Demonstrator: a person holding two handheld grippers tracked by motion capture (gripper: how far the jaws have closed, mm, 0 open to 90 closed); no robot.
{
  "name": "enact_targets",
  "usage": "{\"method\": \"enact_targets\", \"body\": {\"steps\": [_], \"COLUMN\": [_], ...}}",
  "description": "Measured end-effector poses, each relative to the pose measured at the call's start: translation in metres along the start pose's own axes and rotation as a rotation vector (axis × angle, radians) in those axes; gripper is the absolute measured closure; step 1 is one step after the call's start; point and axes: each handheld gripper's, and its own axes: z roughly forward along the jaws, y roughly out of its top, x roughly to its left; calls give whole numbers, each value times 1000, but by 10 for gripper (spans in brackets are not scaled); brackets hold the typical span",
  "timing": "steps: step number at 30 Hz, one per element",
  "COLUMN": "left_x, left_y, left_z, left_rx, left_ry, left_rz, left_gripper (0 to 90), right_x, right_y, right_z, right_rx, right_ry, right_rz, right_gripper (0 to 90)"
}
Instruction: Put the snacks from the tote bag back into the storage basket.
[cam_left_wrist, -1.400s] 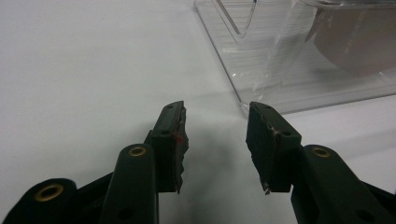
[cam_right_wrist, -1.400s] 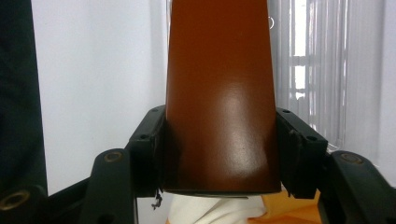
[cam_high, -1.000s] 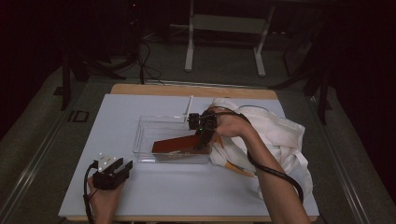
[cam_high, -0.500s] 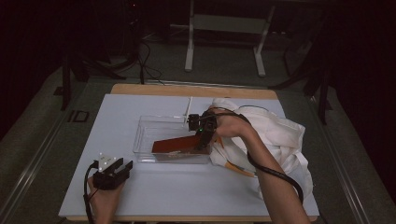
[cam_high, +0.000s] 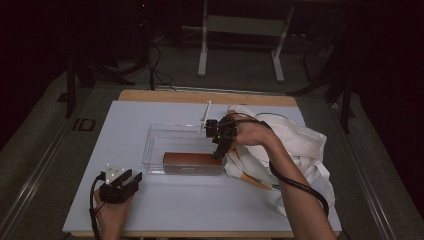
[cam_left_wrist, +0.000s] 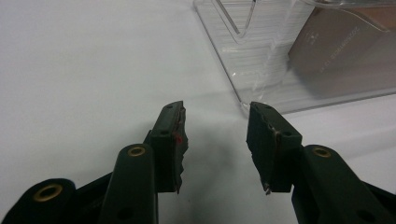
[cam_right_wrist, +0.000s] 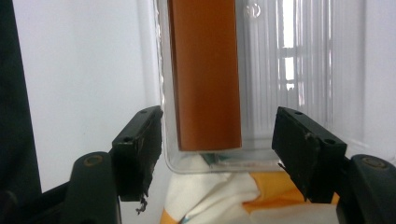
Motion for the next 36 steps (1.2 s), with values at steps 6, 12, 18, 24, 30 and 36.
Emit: {"method": "enact_targets", "body": {"steps": [6, 12, 18, 24, 30, 36], "left_x": [0, 0, 0, 0, 0, 0], "left_y": [0, 0, 0, 0, 0, 0], "left_z": [0, 0, 0, 0, 0, 0], "left_rx": [0, -1, -1, -1, 0, 2], "left_ry": [2, 3, 3, 3, 4, 5], "left_rz": [1, 1, 1, 3, 2, 3], "left_gripper": [574, 574, 573, 573, 572, 567], "right_x": [0, 0, 0, 1, 2, 4], "right_y": [-10, -16, -22, -29, -38, -45], "right_z": [-8, -16, -20, -20, -25, -28], "right_rx": [-47, -104, -156, -198, -265, -344], "right_ry": [-21, -41, -63, -86, -136, -207], "right_rz": [24, 58, 89, 127, 194, 300], "right_gripper": [331, 334, 331, 320, 313, 307]}}
